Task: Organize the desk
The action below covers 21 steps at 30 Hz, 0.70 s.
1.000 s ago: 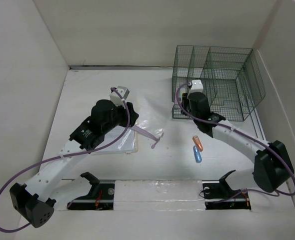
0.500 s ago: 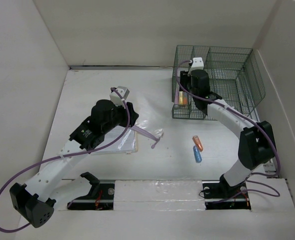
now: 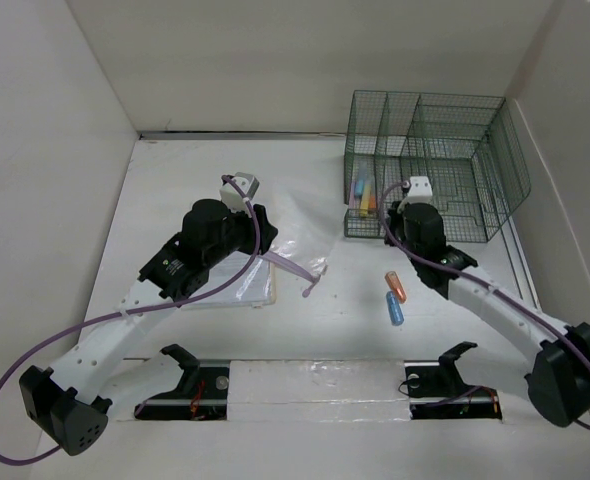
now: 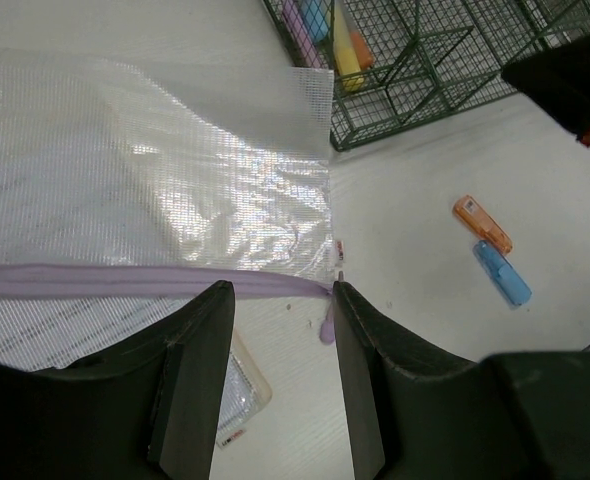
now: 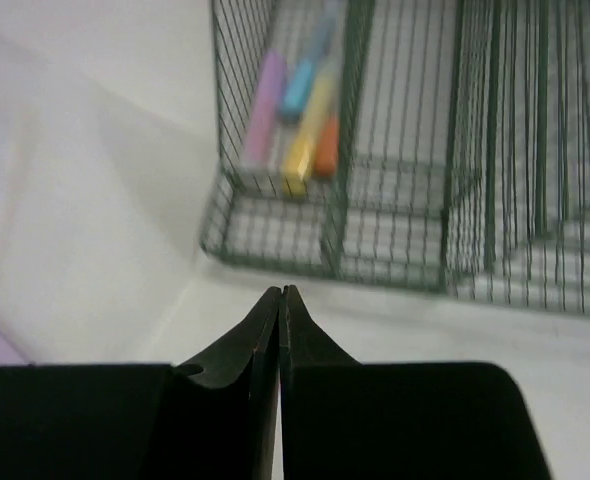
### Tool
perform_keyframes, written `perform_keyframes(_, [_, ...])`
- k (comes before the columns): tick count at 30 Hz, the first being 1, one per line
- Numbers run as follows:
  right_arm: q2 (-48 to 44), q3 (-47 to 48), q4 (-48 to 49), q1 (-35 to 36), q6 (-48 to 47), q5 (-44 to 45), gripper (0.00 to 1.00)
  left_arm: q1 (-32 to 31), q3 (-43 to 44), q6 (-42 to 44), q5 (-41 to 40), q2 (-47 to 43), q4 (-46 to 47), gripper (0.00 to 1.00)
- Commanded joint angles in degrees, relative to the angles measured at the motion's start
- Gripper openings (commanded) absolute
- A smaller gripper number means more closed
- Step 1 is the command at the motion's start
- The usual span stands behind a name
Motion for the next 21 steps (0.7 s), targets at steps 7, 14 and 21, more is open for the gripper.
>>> perform_keyframes(7, [-14.67, -14.99, -18.46, -0.79, 12.53, -3.89, 0.57, 0.09, -0.56, 0.3, 1.89, -2.69, 2.16, 0.4])
perform_keyframes(14, [-5.38, -9.91, -19.33, -4.65, 7.26, -7.74, 0.63, 0.09, -0.65, 0.3, 2.86, -3.74, 2.34, 0.4])
perform_keyframes(21, [2.89, -8.24, -16.87, -5.18, 3.83, -12.32, 0.53, 0.09, -0.65, 0.3, 2.86, -4.1, 2.25, 0.4])
